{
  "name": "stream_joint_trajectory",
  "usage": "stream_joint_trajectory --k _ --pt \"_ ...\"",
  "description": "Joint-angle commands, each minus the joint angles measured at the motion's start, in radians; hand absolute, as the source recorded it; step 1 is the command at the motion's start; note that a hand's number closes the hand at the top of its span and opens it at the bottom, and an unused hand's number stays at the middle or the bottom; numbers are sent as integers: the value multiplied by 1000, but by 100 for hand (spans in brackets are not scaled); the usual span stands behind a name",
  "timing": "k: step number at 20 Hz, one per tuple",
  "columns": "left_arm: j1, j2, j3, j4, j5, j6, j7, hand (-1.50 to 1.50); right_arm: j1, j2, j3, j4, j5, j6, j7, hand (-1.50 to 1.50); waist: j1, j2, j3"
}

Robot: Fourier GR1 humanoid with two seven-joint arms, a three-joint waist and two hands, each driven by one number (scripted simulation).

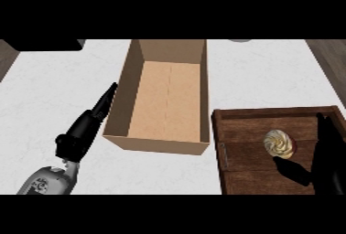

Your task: Pick the cupcake from the tray and place it in the cardboard box

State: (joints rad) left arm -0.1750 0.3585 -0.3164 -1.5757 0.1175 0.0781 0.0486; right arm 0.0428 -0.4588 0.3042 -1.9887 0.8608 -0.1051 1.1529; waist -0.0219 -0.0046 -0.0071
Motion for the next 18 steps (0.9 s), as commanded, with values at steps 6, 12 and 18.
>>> stream_joint_trajectory --k 6,12,18 --pt "-18 -67 -16 49 -34 2 -20 0 -121 156 -3 -35 91 200 275 -150 22 5 5" --pt "-33 -6 51 23 6 -61 23 0 -133 181 -133 28 33 260 214 -150 26 3 6" --pt "-95 -74 43 107 -29 -50 5 0 -131 280 -131 156 124 212 167 -150 19 7 6"
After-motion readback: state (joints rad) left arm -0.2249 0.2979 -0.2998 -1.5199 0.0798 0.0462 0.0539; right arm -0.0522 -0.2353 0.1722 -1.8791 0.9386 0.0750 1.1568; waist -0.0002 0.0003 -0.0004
